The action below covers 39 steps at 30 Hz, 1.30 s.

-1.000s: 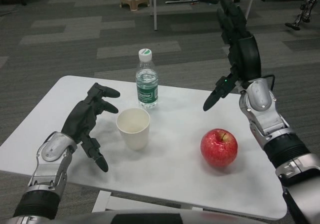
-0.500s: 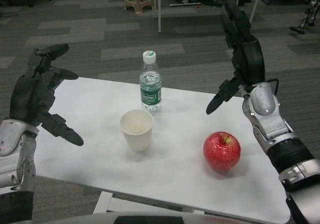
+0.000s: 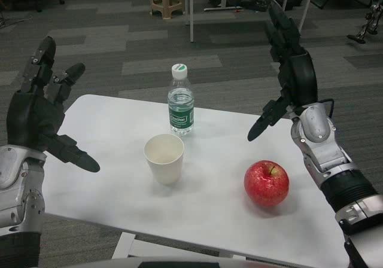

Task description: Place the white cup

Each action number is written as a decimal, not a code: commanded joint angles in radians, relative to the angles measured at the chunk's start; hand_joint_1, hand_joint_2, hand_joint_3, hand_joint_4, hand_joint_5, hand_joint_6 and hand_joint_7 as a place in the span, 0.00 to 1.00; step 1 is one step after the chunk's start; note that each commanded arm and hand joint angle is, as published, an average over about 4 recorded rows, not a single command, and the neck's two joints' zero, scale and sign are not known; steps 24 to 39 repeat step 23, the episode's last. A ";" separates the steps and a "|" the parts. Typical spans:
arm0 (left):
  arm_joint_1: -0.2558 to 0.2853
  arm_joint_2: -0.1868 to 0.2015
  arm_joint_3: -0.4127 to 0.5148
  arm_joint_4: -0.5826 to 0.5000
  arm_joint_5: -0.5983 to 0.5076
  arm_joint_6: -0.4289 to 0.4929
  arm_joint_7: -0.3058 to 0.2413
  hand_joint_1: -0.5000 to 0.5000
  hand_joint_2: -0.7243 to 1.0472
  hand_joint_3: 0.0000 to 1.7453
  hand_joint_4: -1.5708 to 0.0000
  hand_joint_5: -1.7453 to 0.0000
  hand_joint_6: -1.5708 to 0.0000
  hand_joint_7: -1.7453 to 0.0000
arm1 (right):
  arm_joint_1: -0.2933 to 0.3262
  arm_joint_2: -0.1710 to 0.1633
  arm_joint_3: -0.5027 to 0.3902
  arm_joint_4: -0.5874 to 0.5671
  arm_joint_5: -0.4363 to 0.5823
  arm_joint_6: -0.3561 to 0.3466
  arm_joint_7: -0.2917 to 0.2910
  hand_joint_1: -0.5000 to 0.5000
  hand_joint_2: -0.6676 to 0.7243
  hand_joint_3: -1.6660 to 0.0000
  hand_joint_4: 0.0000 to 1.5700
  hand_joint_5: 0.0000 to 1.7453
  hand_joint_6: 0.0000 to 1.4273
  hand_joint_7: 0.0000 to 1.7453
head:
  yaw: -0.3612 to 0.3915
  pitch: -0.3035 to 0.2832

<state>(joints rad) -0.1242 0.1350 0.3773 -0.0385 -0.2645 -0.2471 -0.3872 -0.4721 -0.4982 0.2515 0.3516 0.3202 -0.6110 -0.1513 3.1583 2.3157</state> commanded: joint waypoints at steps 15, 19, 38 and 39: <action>-0.005 0.028 0.008 -0.053 -0.033 0.034 0.008 0.00 0.20 0.05 1.00 0.65 1.00 1.00 | 0.043 -0.010 -0.072 -0.021 0.010 -0.002 0.001 0.08 1.00 1.00 0.00 0.00 0.00 0.03 | -0.016 0.002; -0.014 0.031 0.006 -0.054 -0.035 0.038 0.008 0.00 0.23 0.05 1.00 0.65 1.00 1.00 | 0.047 -0.010 -0.074 -0.022 0.009 -0.001 0.001 0.08 1.00 1.00 0.00 0.00 0.00 0.04 | -0.014 0.002; -0.024 0.040 0.005 -0.053 -0.036 0.044 0.010 0.00 0.23 0.05 1.00 0.65 1.00 1.00 | 0.047 -0.011 -0.073 -0.021 0.010 -0.001 0.001 0.08 1.00 1.00 0.00 0.00 0.00 0.04 | -0.015 0.001; -0.024 0.040 0.005 -0.053 -0.036 0.044 0.010 0.00 0.23 0.05 1.00 0.65 1.00 1.00 | 0.047 -0.011 -0.073 -0.021 0.010 -0.001 0.001 0.08 1.00 1.00 0.00 0.00 0.00 0.04 | -0.015 0.001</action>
